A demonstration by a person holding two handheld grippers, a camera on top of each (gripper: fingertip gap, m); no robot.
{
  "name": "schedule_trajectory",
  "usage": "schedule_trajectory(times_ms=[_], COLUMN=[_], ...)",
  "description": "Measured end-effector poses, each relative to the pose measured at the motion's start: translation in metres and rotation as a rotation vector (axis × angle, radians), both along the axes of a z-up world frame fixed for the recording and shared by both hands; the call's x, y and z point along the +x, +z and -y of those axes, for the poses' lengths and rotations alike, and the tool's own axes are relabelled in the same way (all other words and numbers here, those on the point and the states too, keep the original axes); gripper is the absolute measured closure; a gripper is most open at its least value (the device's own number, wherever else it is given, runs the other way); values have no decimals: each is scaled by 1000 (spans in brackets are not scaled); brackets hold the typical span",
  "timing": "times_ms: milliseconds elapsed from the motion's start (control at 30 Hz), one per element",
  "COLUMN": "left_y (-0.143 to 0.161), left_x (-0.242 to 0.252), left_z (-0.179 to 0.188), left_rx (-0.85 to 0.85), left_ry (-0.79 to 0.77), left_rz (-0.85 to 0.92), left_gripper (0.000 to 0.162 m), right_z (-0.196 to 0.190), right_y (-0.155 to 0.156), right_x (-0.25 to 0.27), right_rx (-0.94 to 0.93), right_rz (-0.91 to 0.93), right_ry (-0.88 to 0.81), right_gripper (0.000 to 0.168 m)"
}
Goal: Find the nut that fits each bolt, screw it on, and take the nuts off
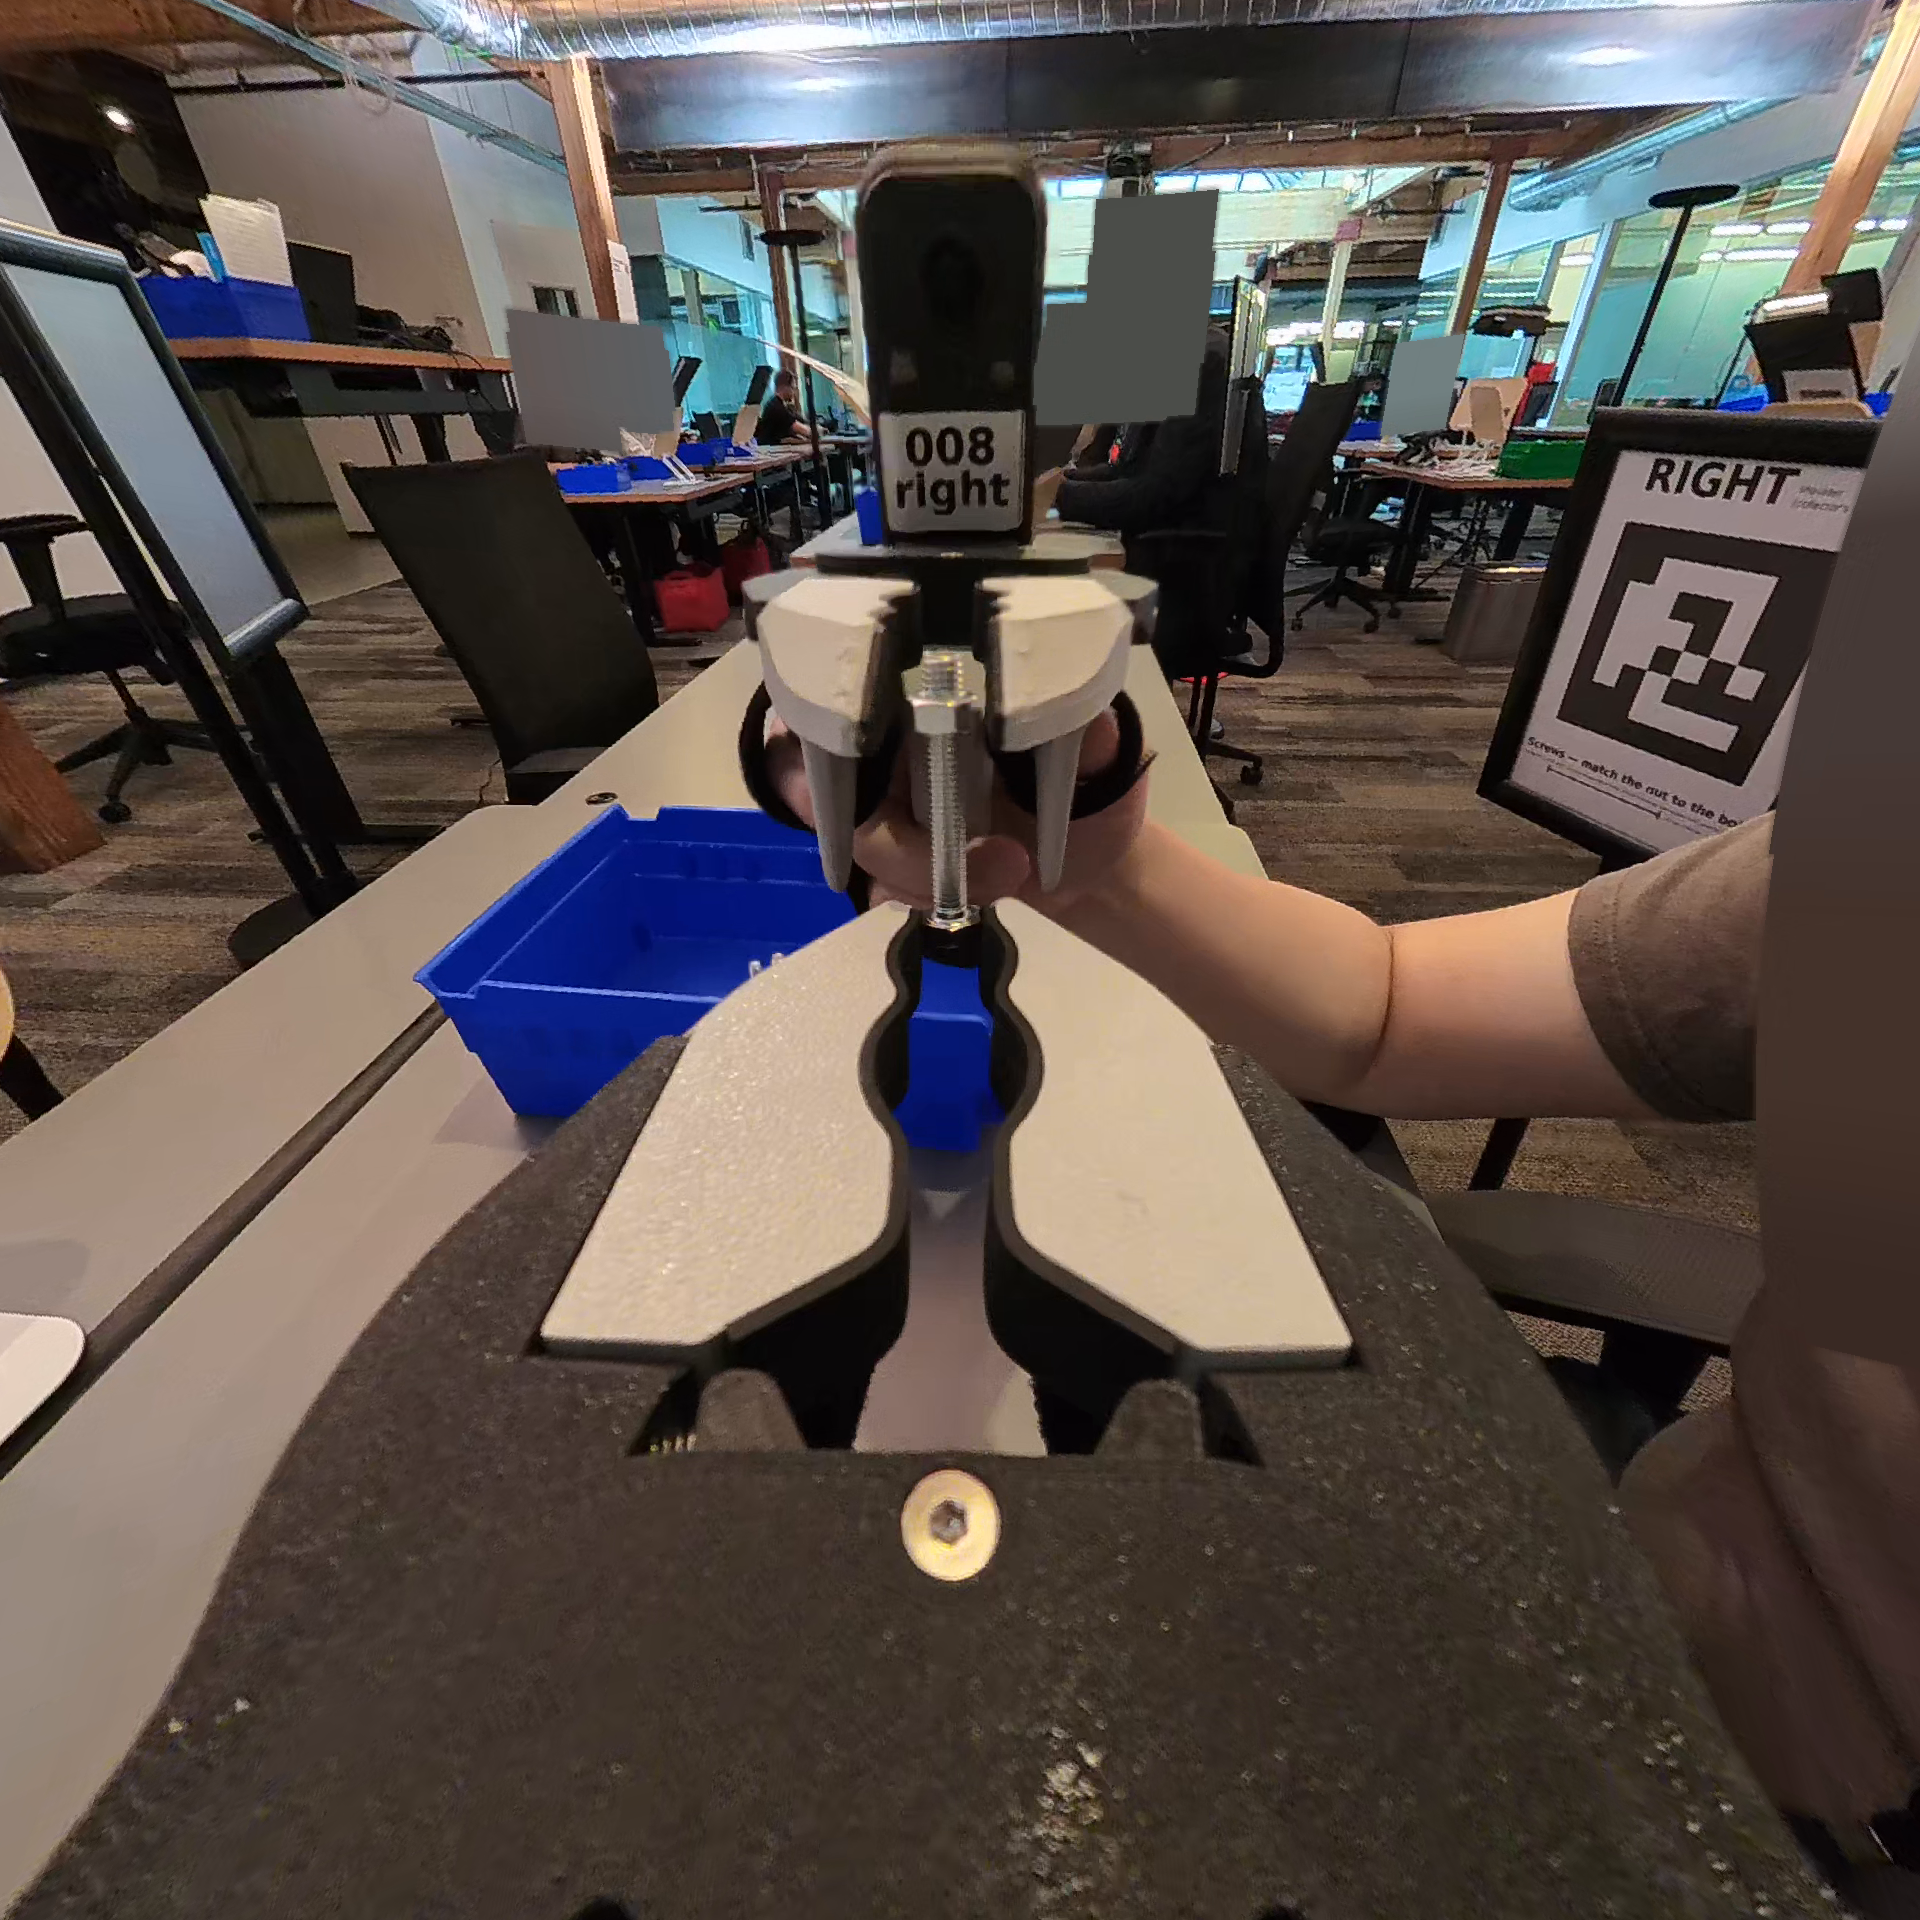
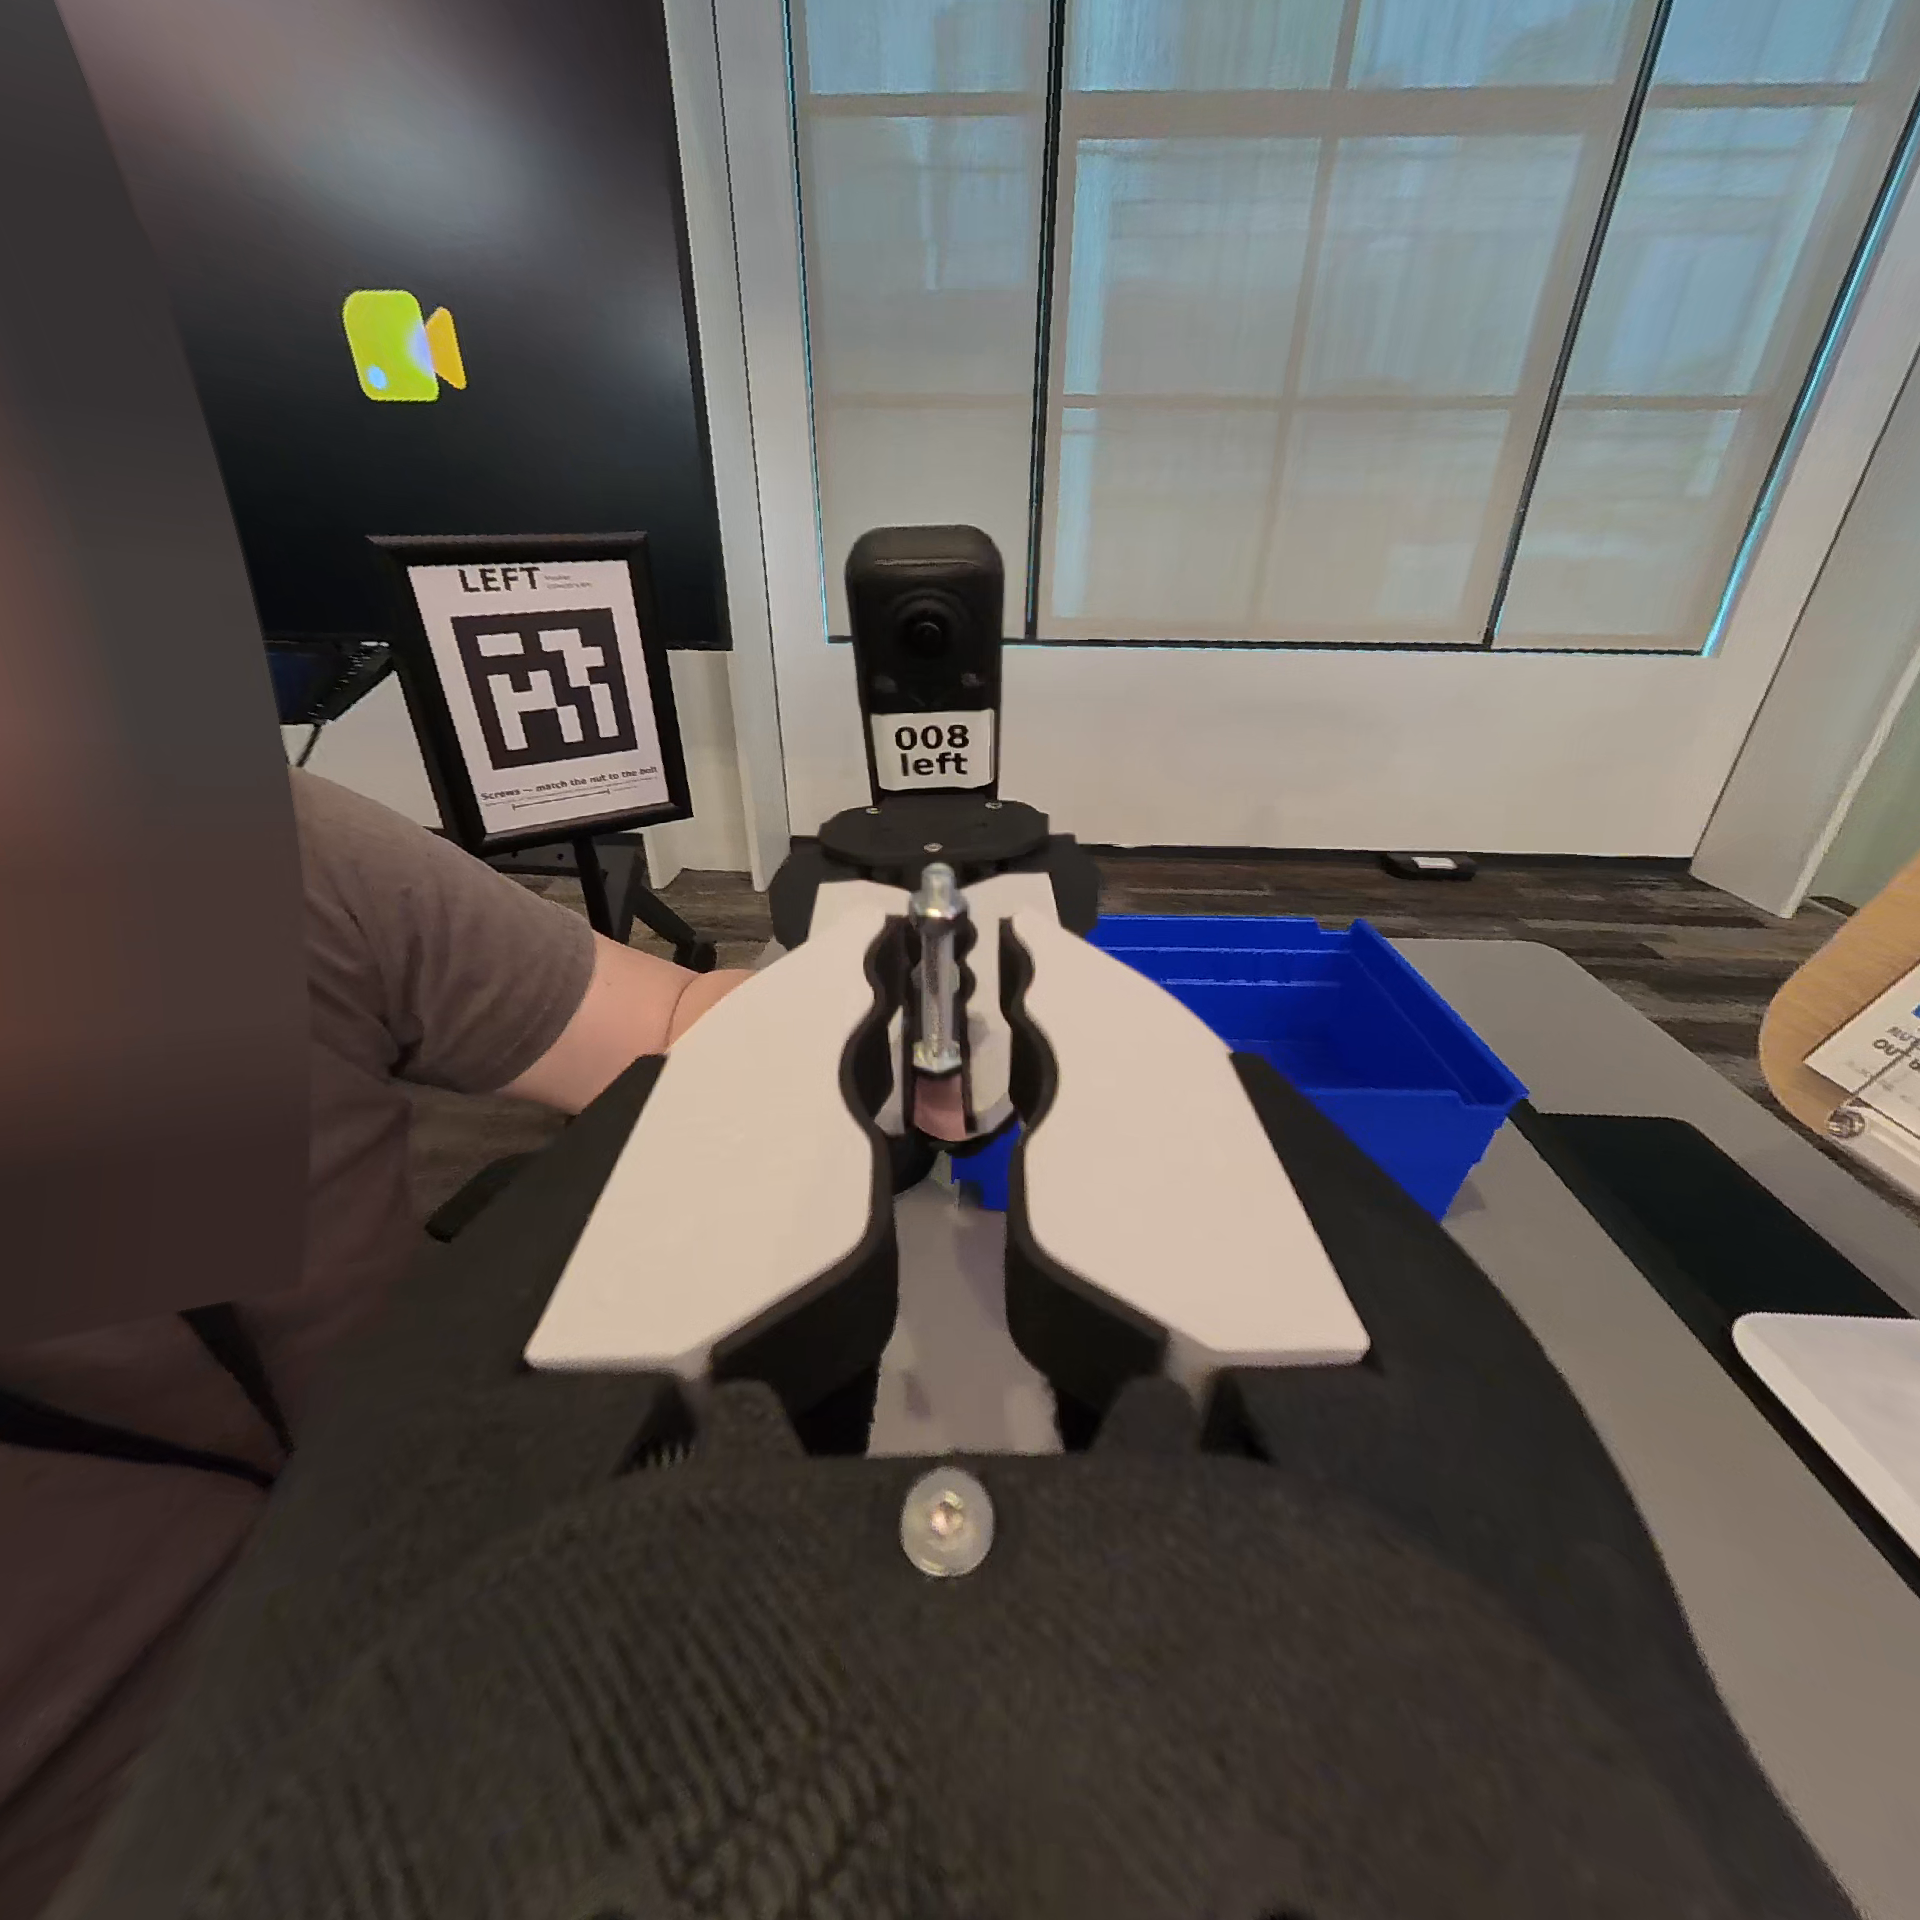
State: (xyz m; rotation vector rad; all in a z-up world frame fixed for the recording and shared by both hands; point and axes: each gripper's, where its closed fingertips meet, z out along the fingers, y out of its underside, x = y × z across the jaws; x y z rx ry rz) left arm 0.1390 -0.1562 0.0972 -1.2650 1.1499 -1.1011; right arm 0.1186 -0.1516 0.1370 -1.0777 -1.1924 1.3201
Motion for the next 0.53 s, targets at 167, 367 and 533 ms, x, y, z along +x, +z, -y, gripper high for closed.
schedule_trajectory(times_ms=[167, 367, 533], left_y=[3, 0, 2], left_x=[-2, 2, 1], left_z=[1, 5, 7], left_rx=[-5, 1, -10], left_ry=[-5, -26, -38], left_rz=[18, 0, 12], left_gripper=[152, 152, 153], right_z=[-1, 1, 1], right_y=[4, 3, 8], right_x=[8, 1, 8], right_rx=[-41, -22, -70], right_rz=[-30, -26, -57], right_ry=[44, 24, 67], right_gripper=[151, 149, 150])
